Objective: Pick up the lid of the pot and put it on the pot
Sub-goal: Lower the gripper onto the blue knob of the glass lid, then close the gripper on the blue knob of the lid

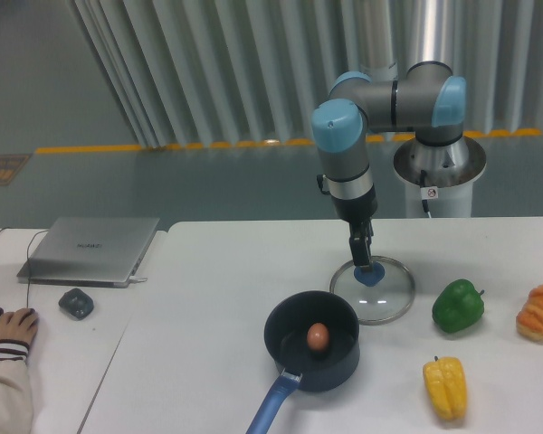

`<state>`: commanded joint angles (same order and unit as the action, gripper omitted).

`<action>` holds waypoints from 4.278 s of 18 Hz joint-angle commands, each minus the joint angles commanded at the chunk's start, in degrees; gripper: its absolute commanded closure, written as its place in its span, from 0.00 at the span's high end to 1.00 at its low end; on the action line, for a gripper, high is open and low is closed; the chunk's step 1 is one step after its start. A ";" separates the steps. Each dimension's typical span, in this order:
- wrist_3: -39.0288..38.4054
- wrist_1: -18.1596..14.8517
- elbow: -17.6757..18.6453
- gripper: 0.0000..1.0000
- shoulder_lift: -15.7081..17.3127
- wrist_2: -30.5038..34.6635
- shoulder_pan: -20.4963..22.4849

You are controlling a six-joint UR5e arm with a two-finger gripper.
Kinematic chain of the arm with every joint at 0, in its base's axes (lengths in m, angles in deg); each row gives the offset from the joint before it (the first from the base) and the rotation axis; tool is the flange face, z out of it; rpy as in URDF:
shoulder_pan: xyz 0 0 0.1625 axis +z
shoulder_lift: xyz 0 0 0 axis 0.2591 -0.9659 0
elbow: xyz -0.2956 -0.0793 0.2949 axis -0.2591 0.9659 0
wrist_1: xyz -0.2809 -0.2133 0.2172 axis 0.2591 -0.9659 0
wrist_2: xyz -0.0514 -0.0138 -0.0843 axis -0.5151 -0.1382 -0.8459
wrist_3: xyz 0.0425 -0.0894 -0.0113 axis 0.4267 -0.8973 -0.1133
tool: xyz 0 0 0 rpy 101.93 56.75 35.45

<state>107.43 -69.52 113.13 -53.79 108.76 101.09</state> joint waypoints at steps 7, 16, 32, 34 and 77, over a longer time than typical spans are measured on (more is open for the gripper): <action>0.35 3.16 -0.79 1.00 -5.80 5.02 -2.11; 3.43 3.16 0.97 1.00 -6.07 5.28 -3.25; 3.78 3.16 2.37 1.00 -5.98 8.18 -3.78; 3.43 3.16 2.11 1.00 -6.07 8.27 -4.39; 4.83 -2.44 -1.57 0.43 -6.07 9.85 -3.25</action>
<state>112.26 -71.97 111.56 -59.86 118.61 97.84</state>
